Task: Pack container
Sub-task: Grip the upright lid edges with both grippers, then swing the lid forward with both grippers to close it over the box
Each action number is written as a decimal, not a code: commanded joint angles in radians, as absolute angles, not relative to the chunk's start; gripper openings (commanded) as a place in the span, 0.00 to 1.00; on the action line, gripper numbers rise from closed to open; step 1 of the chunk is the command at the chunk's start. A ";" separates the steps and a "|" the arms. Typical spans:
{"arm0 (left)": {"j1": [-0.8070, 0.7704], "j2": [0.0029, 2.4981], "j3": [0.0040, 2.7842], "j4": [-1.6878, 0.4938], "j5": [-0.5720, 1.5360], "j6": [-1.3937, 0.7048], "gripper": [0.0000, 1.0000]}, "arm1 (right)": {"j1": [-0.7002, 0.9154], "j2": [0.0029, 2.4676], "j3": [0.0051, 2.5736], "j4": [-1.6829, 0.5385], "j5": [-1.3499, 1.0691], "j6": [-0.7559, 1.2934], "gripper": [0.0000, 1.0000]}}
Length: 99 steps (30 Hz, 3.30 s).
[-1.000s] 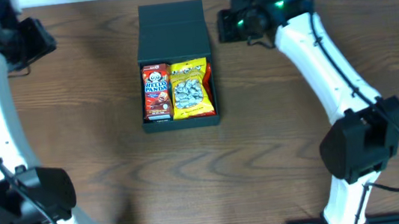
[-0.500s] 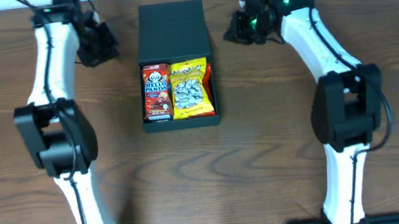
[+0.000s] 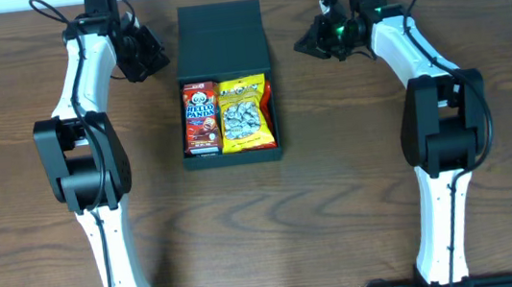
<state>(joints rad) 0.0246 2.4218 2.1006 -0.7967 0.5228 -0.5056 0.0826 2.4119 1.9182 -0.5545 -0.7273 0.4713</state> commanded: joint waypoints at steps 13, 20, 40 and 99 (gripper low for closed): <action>0.033 2.491 2.096 -0.724 0.574 -0.675 0.06 | 0.096 2.527 1.924 -0.391 -0.859 0.577 0.01; 0.027 2.498 2.096 -0.711 0.574 -0.714 0.06 | 0.131 2.545 1.924 -0.327 -0.886 0.620 0.01; 0.007 2.498 2.096 -0.678 0.581 -0.756 0.06 | 0.176 2.589 1.924 -0.146 -1.017 0.753 0.01; 0.086 2.470 2.096 -0.638 1.292 -0.337 0.06 | 0.168 2.589 1.924 0.976 -1.557 1.474 0.02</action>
<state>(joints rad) 0.0834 2.4828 2.1006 -0.6243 1.2533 -0.4129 0.1574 2.5919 1.9179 0.9451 -1.5448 1.3235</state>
